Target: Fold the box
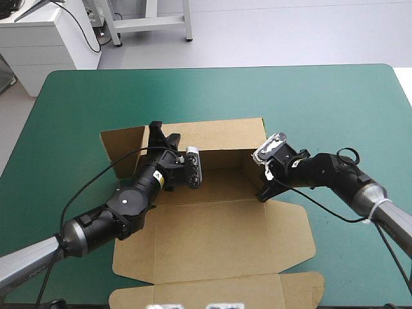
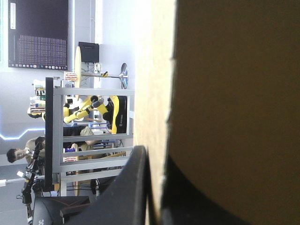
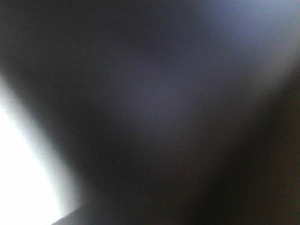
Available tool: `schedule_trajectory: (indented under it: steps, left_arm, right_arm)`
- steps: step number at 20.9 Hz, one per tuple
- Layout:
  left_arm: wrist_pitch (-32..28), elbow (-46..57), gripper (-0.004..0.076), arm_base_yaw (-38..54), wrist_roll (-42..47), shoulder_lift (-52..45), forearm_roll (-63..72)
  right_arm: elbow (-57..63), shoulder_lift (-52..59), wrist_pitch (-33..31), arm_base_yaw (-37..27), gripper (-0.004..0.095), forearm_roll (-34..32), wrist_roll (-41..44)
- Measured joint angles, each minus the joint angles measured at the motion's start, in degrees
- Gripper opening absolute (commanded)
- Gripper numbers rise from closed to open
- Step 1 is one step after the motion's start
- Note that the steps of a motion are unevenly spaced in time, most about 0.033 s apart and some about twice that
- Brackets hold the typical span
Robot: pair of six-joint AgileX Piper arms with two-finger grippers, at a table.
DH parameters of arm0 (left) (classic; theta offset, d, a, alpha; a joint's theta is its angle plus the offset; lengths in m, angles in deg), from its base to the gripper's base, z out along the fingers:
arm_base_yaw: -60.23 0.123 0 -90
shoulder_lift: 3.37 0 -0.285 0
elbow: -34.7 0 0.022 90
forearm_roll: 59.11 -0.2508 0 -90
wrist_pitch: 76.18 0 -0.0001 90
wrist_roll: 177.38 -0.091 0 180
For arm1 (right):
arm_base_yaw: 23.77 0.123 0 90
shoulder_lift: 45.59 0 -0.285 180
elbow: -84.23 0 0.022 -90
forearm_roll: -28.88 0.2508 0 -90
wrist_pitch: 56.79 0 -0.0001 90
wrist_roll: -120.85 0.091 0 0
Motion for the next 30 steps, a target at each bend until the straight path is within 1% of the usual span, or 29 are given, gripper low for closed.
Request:
schedule_trajectory:
  steps: [1,2,3,5,6,8,13,16,20,22,25,27,30]
  left_arm:
    - [0.02,0.02,0.001,0.0,0.0,0.0,0.0]
    - [0.07,0.06,0.0045,0.06,0.05,0.0,0.0]
    - [0.07,0.06,0.0118,0.06,0.05,0.0,0.1]
    - [-0.94,0.12,0.0223,0.11,0.45,0.0,1.08]
    - [-1.8,0.12,0.0288,0.11,0.45,0.0,1.34]
    - [-2.9,0.12,0.0358,0.11,0.51,-0.06,1.49]
    - [-5.28,0.12,0.036,0.05,0.57,-4.45,1.46]
    - [-8.06,0.12,0.0363,0.05,0.57,-8.09,1.25]
    - [-10.79,0.32,0.0419,-0.58,-0.1,-12.1,0.42]
    - [-11.13,0.64,0.0439,-1.91,-0.45,-13.67,0.09]
    - [-11.32,0.86,0.0447,-4.28,-0.73,-15.34,-0.03]
    - [-11.12,0.86,0.0447,-6.13,-0.8,-16.01,-0.16]
    - [-9.25,0.8,0.0447,-8.54,-0.84,-16.49,-0.22]
  right_arm:
    - [0.0,0.0,0.07,-0.04,-0.0019,0.56,0.0]
    - [0.05,0.0,0.53,-0.23,-0.0014,2.17,0.0]
    - [0.17,-0.14,0.95,-0.41,0.0003,3.79,0.0]
    - [0.29,-0.44,3.82,-0.47,0.0002,5.79,2.48]
    - [0.29,-0.82,5.57,-0.28,0.0001,6.5,2.99]
    - [0.29,-1.02,7.18,0.02,0.0,7.56,2.72]
    - [0.29,-0.3,7.35,0.2,0.0,8.22,2.12]
    - [0.29,0.1,7.31,0.2,-0.0001,8.44,2.52]
    - [0.29,0.55,7.66,0.57,0.0,9.2,3.57]
    - [0.23,0.79,8.0,0.64,0.0,9.34,4.42]
    - [0.23,0.84,8.41,0.64,0.0,8.74,5.91]
    - [0.23,0.84,8.73,0.64,0.0,7.42,7.75]
    - [0.23,0.84,9.32,0.64,0.0,4.46,10.81]
